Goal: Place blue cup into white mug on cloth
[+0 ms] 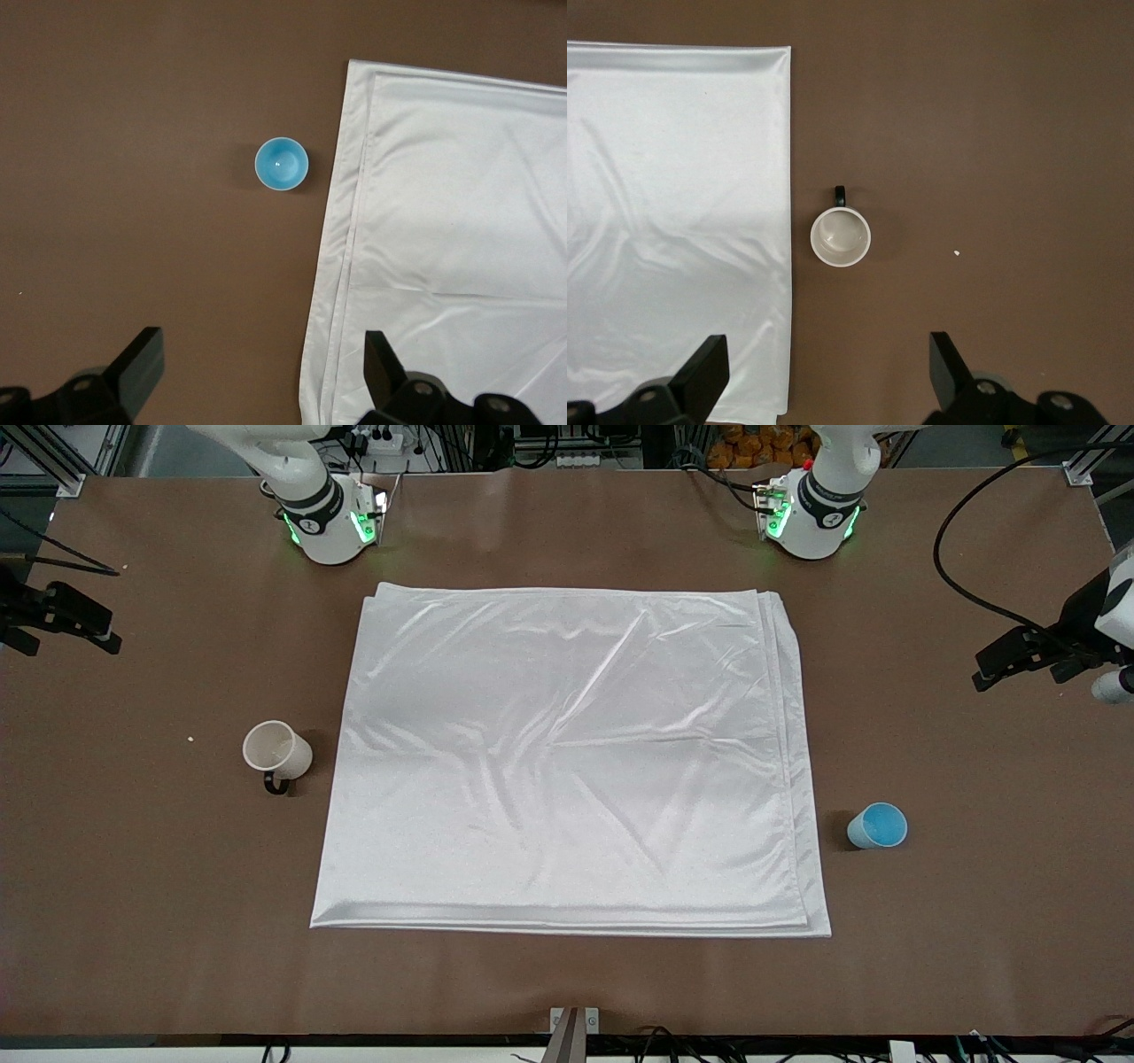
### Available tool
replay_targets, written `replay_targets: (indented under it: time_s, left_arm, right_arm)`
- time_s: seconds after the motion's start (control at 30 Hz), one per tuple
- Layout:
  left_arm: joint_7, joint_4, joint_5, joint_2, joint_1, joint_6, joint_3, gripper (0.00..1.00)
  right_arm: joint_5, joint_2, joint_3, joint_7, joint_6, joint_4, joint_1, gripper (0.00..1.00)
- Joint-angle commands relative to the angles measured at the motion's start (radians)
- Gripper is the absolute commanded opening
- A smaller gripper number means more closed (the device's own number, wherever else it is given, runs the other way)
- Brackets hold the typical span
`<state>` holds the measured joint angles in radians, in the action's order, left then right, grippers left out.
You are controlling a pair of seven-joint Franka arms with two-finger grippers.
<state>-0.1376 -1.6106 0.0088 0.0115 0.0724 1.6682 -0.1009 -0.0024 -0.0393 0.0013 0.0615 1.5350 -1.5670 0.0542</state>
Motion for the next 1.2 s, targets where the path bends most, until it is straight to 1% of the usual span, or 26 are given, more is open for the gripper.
replay_targets:
  time_s: [0.0,0.13,0.23,0.3,0.4,0.57,0.8,0.97,1.17]
  left_arm:
    - [0.032,0.001,-0.001,0.068,0.017,-0.002,0.0,1.0]
    - [0.032,0.0,0.033,0.14,0.018,0.036,0.0,1.0]
    - [0.032,-0.02,0.045,0.192,0.02,0.111,0.0,1.0]
    - [0.032,-0.038,0.046,0.218,0.039,0.172,0.0,1.0]
    - [0.032,-0.061,0.051,0.26,0.052,0.238,0.0,1.0]
    - [0.032,-0.065,0.053,0.341,0.05,0.318,0.0,1.0]
    - [0.032,-0.065,0.072,0.438,0.064,0.444,0.0,1.0]
    - [0.03,-0.065,0.074,0.498,0.064,0.51,-0.002,1.0]
    - [0.032,-0.065,0.074,0.541,0.066,0.539,0.0,1.0]
  right_arm:
    - [-0.018,0.013,-0.006,0.006,0.002,-0.005,0.001,1.0]
    - [-0.018,0.042,-0.006,0.004,0.002,-0.005,-0.001,1.0]
    - [-0.016,0.081,-0.006,0.001,0.002,-0.005,0.001,1.0]
    - [-0.007,0.11,-0.006,0.001,0.004,-0.002,0.004,1.0]
    - [-0.008,0.165,-0.006,0.008,0.02,0.002,0.012,1.0]
    - [-0.001,0.263,-0.004,0.009,0.036,0.008,0.041,1.0]
    - [-0.001,0.397,-0.003,0.009,0.093,0.01,0.033,1.0]
    - [0.001,0.484,0.0,0.009,0.129,0.01,0.032,1.0]
    - [0.024,0.559,0.002,0.006,0.195,0.009,0.003,1.0]
